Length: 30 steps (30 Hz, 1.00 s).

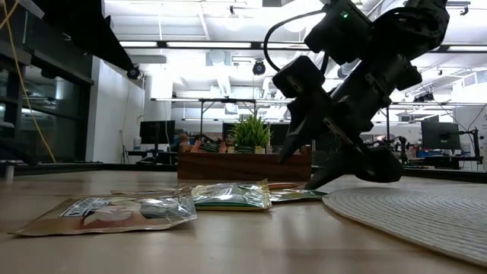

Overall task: Pick & Place Tea
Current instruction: Put the orange tea bag into the left section of the wooden organizer

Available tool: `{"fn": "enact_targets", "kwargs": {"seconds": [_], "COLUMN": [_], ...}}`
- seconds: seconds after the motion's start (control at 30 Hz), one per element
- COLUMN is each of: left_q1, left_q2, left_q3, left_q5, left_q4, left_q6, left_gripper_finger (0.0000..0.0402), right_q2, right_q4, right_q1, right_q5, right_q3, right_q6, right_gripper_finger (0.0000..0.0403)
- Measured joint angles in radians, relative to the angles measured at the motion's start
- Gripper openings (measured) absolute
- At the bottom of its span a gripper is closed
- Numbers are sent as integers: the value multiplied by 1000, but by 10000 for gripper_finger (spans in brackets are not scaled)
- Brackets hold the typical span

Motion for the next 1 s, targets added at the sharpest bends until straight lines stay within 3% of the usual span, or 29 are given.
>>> {"fn": "enact_targets", "kwargs": {"seconds": [0.27,0.53,0.67,0.9,1.0], "left_q1": [0,0,0,0,0], "left_q2": [0,0,0,0,0], "left_q3": [0,0,0,0,0], "left_q5": [1,19,22,25,25], "left_q4": [-3,-6,-6,-6,-6], "left_q6": [0,0,0,23,23], "left_gripper_finger": [101,101,101,101,101], "right_q2": [63,70,72,72,72], "right_q4": [118,109,91,77,76], "right_q1": [0,-8,-9,-9,-9], "right_q5": [-11,-2,10,16,15], "right_q3": [1,3,3,3,2], "right_q6": [32,30,29,2,-27], "right_gripper_finger": [222,210,160,24,9]}}
